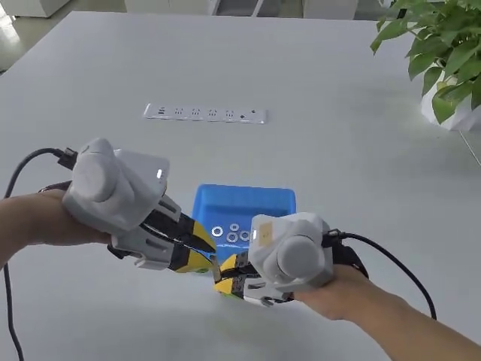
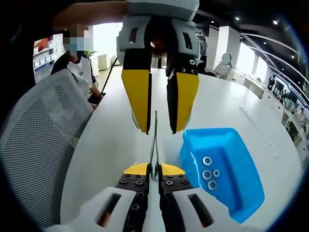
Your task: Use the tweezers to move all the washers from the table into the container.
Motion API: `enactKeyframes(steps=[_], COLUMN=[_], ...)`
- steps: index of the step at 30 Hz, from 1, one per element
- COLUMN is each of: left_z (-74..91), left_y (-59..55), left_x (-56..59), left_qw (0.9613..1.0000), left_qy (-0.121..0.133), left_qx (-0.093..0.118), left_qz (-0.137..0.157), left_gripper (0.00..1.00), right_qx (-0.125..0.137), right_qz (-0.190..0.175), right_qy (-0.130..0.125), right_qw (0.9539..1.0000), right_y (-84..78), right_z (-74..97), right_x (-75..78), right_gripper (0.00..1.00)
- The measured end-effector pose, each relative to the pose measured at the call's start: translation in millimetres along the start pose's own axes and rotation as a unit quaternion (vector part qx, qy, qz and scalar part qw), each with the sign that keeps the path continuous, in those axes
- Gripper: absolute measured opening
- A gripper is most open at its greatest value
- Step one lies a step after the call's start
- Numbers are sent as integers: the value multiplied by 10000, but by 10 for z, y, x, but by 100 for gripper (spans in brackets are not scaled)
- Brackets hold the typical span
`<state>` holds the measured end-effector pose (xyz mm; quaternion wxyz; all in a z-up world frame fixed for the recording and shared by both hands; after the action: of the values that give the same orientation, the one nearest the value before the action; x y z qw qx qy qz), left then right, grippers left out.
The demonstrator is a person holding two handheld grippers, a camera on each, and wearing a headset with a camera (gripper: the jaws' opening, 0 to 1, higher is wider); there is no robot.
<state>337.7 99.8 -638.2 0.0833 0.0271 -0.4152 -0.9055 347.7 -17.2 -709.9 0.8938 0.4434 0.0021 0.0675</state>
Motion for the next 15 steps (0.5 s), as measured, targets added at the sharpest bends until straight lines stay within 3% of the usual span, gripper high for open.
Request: enactKeyframes(steps=[15], left_z=[152], left_y=[-57], left_x=[79], left_qw=[9980], left_qy=[283], left_qx=[350], left_qz=[440], left_gripper=[31], right_qx=[91], right_qz=[157], right_qy=[-8], right_qw=[9998], right_y=[277], right_z=[189], right_x=[82], right_gripper=[7])
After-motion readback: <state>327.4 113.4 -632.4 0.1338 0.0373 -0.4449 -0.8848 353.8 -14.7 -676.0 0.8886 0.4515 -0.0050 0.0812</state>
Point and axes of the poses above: the centre of the closed fingertips' face, and the gripper's own axes: z roughly backward along the fingers, x roughly to its right, y roughly out of its top, the point moved 9 cm from there along z, roughly backward along the fingers, and after that the axes turned 2 degrees about x, right-handed, at the moved point
